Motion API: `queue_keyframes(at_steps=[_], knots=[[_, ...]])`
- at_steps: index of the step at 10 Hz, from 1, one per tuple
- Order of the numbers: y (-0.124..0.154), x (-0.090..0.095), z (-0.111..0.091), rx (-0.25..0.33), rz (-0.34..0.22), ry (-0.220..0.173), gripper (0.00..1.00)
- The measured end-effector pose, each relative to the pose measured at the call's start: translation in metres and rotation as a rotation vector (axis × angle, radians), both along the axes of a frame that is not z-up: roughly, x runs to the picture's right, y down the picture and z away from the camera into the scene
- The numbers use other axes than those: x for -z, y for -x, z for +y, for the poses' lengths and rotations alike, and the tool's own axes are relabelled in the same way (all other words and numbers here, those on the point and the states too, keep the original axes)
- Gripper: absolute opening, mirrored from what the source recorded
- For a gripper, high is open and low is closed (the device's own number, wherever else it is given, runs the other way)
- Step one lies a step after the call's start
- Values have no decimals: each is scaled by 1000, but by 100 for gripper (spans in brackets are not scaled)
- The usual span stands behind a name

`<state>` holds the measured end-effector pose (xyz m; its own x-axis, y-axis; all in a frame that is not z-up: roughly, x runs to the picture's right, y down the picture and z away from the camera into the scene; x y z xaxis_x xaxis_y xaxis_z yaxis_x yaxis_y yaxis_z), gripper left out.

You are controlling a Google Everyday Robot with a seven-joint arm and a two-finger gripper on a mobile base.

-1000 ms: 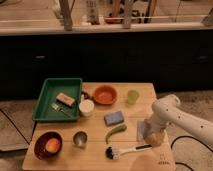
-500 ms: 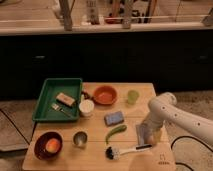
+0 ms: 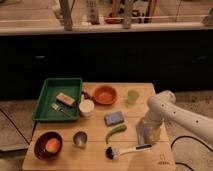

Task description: Place towel in plastic cup

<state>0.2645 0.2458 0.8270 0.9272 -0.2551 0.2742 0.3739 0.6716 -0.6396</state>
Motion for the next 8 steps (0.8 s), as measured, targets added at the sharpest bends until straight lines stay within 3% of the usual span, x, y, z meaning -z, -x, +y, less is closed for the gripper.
queue_keyframes(at_steps=[6, 8], knots=[[0, -6, -5, -3, -7, 15, 8], [-1, -8, -6, -5, -5, 18, 0]])
